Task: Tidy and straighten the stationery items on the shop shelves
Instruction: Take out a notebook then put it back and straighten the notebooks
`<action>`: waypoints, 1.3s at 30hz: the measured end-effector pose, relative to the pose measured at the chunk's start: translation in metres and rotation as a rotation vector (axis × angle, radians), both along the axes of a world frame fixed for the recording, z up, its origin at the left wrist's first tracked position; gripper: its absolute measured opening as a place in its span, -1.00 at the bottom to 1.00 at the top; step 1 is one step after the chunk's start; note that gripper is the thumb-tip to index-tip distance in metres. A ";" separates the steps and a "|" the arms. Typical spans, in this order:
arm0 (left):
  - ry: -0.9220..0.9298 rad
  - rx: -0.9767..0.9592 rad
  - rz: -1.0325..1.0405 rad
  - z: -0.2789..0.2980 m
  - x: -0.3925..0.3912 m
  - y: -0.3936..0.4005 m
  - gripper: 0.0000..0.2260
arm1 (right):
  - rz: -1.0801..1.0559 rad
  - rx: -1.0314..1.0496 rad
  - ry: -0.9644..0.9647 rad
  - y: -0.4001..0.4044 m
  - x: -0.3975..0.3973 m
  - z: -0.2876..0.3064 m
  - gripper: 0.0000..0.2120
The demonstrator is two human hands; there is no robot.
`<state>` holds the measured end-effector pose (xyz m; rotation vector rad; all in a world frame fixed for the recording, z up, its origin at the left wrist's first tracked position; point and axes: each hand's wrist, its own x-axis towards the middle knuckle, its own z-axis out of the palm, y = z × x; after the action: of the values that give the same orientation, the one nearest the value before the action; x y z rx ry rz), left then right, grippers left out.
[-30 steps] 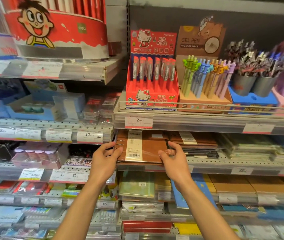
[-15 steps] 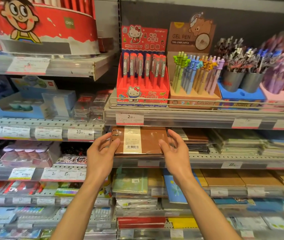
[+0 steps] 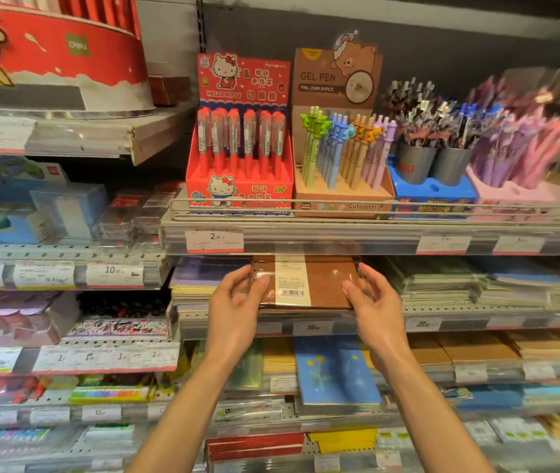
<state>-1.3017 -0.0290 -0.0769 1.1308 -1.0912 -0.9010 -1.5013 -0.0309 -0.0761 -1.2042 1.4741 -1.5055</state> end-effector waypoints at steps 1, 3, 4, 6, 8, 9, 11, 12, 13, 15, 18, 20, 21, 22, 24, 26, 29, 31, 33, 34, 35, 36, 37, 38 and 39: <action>-0.006 0.003 -0.015 0.000 -0.008 -0.002 -0.75 | -0.011 0.001 -0.004 -0.001 -0.009 -0.001 -0.54; -0.005 0.016 -0.051 -0.001 -0.023 -0.008 -0.72 | -0.030 0.009 -0.009 -0.003 -0.026 -0.002 -0.56; -0.016 0.027 -0.067 -0.003 -0.029 -0.011 -0.70 | -0.041 0.018 -0.011 -0.004 -0.034 -0.003 -0.56; -0.049 0.047 -0.088 -0.006 -0.039 -0.016 -0.66 | -0.061 0.039 0.001 -0.009 -0.048 -0.007 -0.57; -0.105 0.069 -0.100 -0.007 -0.045 -0.018 -0.56 | -0.050 0.083 0.041 -0.012 -0.057 -0.011 -0.57; -0.151 0.076 -0.114 -0.008 -0.046 -0.019 -0.52 | -0.033 0.108 0.059 -0.013 -0.059 -0.012 -0.57; -0.239 0.077 -0.158 -0.009 -0.044 -0.018 -0.43 | -0.004 0.139 0.098 -0.015 -0.063 -0.016 -0.54; -0.287 0.071 -0.177 -0.010 -0.043 -0.016 -0.37 | 0.001 0.144 0.131 -0.016 -0.064 -0.016 -0.53; -0.348 0.062 -0.183 -0.011 -0.040 -0.014 -0.30 | -0.001 0.147 0.191 -0.015 -0.066 -0.015 -0.52; -0.487 0.029 -0.165 -0.014 -0.032 -0.012 -0.19 | -0.014 0.138 0.348 -0.010 -0.072 -0.013 -0.45; -0.584 -0.027 -0.164 -0.018 -0.023 -0.015 -0.17 | 0.080 0.101 0.504 0.004 -0.085 -0.013 -0.30; -0.631 -0.065 -0.172 -0.019 -0.020 -0.018 -0.22 | 0.166 0.101 0.637 0.010 -0.089 -0.016 -0.24; -0.656 -0.074 -0.171 -0.020 -0.020 -0.019 -0.25 | 0.188 0.090 0.685 0.009 -0.090 -0.018 -0.23; -0.678 -0.079 -0.168 -0.021 -0.021 -0.021 -0.27 | 0.191 0.072 0.703 0.007 -0.090 -0.021 -0.25; -0.699 -0.087 -0.153 -0.022 -0.024 -0.024 -0.28 | 0.173 0.037 0.688 0.001 -0.089 -0.023 -0.30; -0.694 -0.100 -0.129 -0.022 -0.028 -0.028 -0.29 | 0.151 0.011 0.679 -0.008 -0.087 -0.022 -0.35; -0.712 -0.100 -0.088 -0.022 -0.036 -0.040 -0.31 | 0.093 0.003 0.707 -0.023 -0.084 -0.022 -0.41; -0.711 -0.082 -0.070 -0.023 -0.040 -0.049 -0.30 | 0.065 0.021 0.722 -0.034 -0.081 -0.022 -0.42; -0.706 -0.058 -0.034 -0.024 -0.043 -0.057 -0.32 | 0.067 0.038 0.700 -0.043 -0.079 -0.024 -0.42; -0.708 -0.051 -0.011 -0.026 -0.044 -0.060 -0.33 | 0.075 0.043 0.684 -0.047 -0.078 -0.025 -0.42; -0.714 -0.045 0.008 -0.027 -0.046 -0.063 -0.35 | 0.080 0.046 0.669 -0.051 -0.077 -0.026 -0.42; -0.722 -0.045 0.023 -0.028 -0.047 -0.065 -0.37 | 0.078 0.047 0.656 -0.054 -0.076 -0.027 -0.43; -0.731 -0.044 0.036 -0.028 -0.049 -0.066 -0.38 | 0.072 0.043 0.645 -0.056 -0.076 -0.029 -0.43; -0.741 -0.043 0.051 -0.029 -0.050 -0.067 -0.39 | 0.066 0.038 0.636 -0.058 -0.075 -0.030 -0.43; -0.753 -0.042 0.068 -0.029 -0.051 -0.067 -0.39 | 0.061 0.031 0.631 -0.059 -0.075 -0.030 -0.44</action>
<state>-1.3530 -0.0957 -0.1061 1.5105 -1.6505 -0.3829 -1.5764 -0.0900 -0.1065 -1.7906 1.8199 -1.0975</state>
